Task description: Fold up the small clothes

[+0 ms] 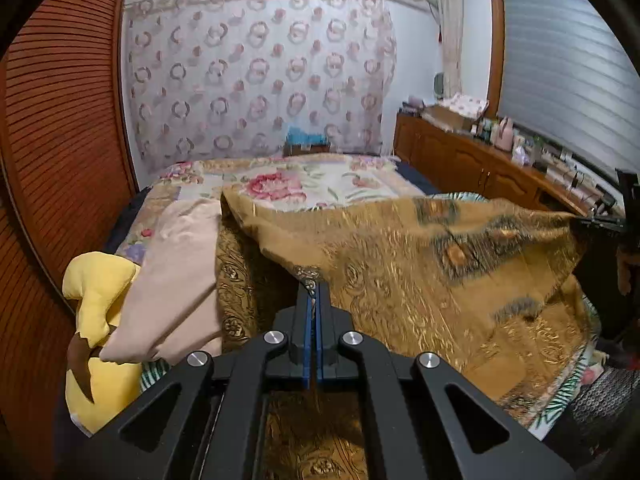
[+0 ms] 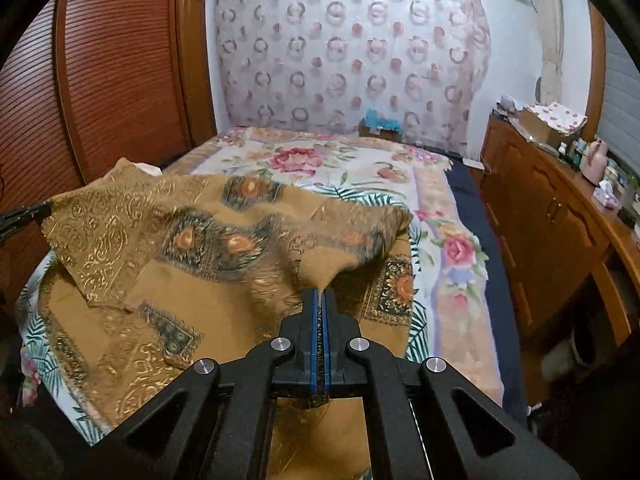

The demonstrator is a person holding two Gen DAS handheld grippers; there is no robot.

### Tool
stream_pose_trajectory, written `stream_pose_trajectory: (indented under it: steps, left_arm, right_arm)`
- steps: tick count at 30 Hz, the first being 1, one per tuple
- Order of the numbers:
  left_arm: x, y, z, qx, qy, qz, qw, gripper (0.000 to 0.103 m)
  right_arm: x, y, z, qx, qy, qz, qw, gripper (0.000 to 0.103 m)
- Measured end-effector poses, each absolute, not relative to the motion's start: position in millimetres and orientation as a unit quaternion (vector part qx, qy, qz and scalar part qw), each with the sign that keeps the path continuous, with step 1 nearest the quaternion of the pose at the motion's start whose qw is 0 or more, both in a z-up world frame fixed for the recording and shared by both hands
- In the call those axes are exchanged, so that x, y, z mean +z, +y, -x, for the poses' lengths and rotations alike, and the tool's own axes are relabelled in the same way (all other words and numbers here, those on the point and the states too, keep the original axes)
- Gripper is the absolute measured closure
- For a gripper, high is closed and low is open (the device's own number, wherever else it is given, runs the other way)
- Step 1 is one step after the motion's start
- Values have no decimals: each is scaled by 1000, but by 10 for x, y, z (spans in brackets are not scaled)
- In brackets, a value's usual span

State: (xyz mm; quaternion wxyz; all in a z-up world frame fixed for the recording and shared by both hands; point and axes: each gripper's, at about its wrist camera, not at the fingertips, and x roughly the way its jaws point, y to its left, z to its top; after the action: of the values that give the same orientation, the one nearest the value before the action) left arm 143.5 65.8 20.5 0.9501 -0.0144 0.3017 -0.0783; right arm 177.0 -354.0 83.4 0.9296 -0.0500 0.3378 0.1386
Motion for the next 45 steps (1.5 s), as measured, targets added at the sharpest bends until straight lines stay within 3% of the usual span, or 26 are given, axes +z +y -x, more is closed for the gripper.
stream_pose_trajectory:
  steps: [6,12,20,25,27,30,32,34,45]
  left_arm:
    - [315,750,-1033,-81,282,30,955,101]
    - [-60,791,-802,-58,319,40,945,101]
    - [-387,785,-868,-36,356,38,933,100]
    - [-327,799,-828,-27,346,44,937,60]
    - [-326,810,-846,-30,348,53,935,60]
    - [-388,817,-928,-29,359,49,932,60]
    - [-447,831,-1028,-19,370,49,928,60]
    - [-524,848,-1128,-13,385,51,922,60]
    - [-782,870,-1321,-8,424,61,904,59]
  right_arm:
    - [875,-3601,-1583,145,337,45,929,102]
    - [724,-3728,-1246,145,365,45,919,102]
    - [120,-3710,-1369,112,407,42,906,102]
    - [128,-3630,-1442,105,391,44,913,100]
    - [205,-3524,-1329,104,381,49,918,99]
    - [239,-3426,-1290,109,365,59,923,84]
    - [262,-3362,-1226,120,357,57,925,60]
    - [255,-3269,-1218,134,349,52,926,53]
    - [-104,-2652,-1371,186,356,64,913,52]
